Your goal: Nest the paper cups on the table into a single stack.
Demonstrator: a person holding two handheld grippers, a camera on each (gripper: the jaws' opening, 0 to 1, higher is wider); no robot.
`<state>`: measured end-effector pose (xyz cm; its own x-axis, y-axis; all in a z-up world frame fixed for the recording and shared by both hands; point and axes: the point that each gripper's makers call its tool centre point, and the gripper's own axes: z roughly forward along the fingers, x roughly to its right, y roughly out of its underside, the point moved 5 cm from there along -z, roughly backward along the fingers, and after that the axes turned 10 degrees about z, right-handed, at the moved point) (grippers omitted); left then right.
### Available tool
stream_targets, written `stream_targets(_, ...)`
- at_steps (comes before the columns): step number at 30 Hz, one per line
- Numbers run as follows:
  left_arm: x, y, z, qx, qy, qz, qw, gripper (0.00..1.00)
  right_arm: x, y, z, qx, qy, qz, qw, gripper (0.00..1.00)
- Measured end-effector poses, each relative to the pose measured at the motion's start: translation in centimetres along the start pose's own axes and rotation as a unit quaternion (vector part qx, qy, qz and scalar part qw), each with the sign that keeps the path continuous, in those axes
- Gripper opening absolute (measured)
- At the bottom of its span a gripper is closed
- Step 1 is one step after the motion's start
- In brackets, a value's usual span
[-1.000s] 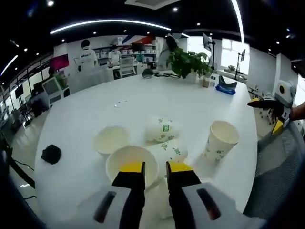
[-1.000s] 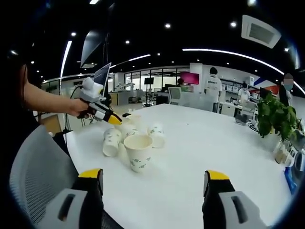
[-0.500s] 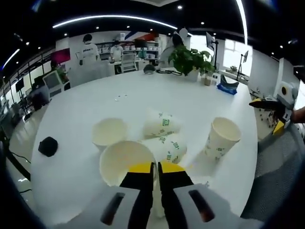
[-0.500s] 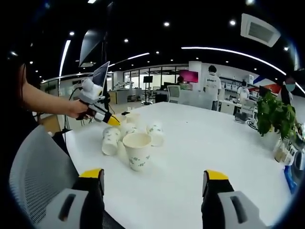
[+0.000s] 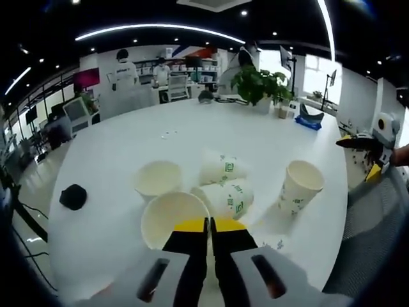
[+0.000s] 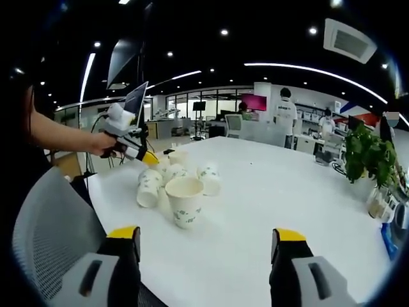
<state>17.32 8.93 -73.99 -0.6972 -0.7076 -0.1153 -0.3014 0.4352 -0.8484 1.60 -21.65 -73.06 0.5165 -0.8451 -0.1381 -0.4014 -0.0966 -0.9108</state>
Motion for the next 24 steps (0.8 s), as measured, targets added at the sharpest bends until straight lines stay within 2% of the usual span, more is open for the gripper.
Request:
stream_targets(8, 0.0, -0.5, -0.9, -0.004, -0.011, 0.010, 0.9999, 0.00, 0.0, 0.0, 0.0, 0.000, 0.000, 0.000, 1.0000, 0.85)
stream_targets(17, -1.3, -0.8, -1.8, 0.003, -0.026, 0.012, 0.9996, 0.00, 0.0, 0.1, 0.0, -0.001, 0.000, -0.001, 1.0000, 0.85)
stream_targets(24, -1.6, -1.9, -3.0, 0.005, -0.028, 0.006, 0.9996, 0.00, 0.1, 0.0, 0.0, 0.001, 0.001, -0.002, 1.0000, 0.85)
